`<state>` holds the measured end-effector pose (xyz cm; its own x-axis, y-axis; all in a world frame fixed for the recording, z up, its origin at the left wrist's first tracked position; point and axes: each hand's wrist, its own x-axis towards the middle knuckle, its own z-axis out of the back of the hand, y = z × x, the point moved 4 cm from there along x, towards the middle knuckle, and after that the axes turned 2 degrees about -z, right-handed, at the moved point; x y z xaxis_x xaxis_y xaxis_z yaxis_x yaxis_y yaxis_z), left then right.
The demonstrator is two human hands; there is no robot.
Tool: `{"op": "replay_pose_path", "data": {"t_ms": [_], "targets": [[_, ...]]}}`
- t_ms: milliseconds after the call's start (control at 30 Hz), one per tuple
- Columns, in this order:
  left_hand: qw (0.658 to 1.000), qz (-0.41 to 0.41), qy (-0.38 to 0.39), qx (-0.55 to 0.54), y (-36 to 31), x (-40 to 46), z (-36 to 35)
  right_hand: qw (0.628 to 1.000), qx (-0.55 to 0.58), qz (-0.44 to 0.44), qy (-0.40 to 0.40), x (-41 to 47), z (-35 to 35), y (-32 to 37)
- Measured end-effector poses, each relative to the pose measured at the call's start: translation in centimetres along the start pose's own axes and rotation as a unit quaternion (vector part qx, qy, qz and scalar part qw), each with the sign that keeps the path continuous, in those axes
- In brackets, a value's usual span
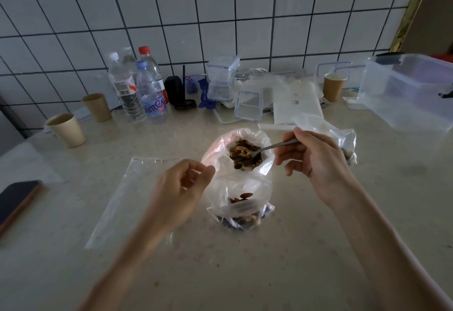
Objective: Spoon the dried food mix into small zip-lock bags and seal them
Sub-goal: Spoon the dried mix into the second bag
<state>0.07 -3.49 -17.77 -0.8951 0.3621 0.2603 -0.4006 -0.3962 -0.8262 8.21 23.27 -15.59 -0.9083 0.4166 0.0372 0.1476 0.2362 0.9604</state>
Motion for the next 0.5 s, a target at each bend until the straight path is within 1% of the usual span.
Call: {"op": "replay_pose_path", "data": {"t_ms": [67,167,267,333,433,500], "targets": [[0.999,0.022,0.040,0.008,-0.1,-1.2,-0.5,0.999,-0.016,0.004,0.027,-0.2,-0.4,0.2],[0.997,0.043,0.056,-0.017,-0.2,-1.7,-1.2,0.996,-0.056,0.017,0.073,-0.6,-1.0,0.3],[0.993,0.076,0.057,-0.071,-0.5,-1.6,-1.4,0.987,-0.105,0.047,0.115,-1.0,-1.5,0.5],[0.990,0.082,0.053,-0.100,-0.8,-1.6,-1.4,0.978,-0.133,0.077,0.144,-1.1,-1.8,0.7],[0.989,0.072,0.041,-0.127,-1.3,-1.6,-1.4,0.956,-0.177,0.128,0.197,-1.5,-2.6,0.7],[0.991,0.056,0.028,-0.122,-1.5,-1.6,-1.4,0.937,-0.214,0.156,0.228,-1.8,-3.3,0.4]]}}
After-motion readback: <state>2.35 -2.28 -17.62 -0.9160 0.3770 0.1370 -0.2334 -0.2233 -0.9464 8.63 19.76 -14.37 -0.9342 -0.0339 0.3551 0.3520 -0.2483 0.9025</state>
